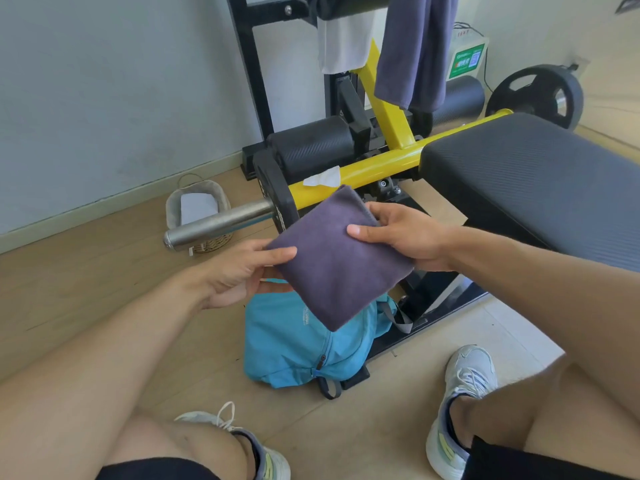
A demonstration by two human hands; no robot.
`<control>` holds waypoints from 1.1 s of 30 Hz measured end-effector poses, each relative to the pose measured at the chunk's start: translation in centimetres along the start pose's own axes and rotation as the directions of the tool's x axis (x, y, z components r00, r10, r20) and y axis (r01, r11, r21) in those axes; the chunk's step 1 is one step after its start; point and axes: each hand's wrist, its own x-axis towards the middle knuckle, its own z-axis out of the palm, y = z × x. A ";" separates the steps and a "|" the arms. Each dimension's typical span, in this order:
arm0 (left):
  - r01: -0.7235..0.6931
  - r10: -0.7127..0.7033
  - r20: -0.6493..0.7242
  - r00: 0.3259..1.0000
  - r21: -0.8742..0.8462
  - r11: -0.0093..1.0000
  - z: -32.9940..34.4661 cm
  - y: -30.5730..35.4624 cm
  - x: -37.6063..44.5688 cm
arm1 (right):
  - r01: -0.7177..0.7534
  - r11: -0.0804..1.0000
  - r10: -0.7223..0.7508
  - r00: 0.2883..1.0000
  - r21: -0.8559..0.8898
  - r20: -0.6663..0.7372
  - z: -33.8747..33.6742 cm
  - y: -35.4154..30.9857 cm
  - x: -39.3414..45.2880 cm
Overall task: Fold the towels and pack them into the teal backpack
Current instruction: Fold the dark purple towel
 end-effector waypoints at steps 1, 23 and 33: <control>-0.017 0.014 -0.027 1.000 -0.094 0.995 0.0 0.1 0.1 | -0.024 0.999 0.024 1.000 0.042 0.003 -0.3 0.0 0.0; 0.236 -0.299 -0.265 0.917 -0.244 0.941 6.7 0.2 2.1 | -0.247 0.606 -0.099 0.920 -0.756 -0.380 4.1 1.0 1.2; 0.246 -0.322 -0.194 0.927 -0.335 0.909 7.4 0.8 1.9 | -0.194 0.535 0.006 0.974 -0.823 -0.226 8.2 1.0 0.0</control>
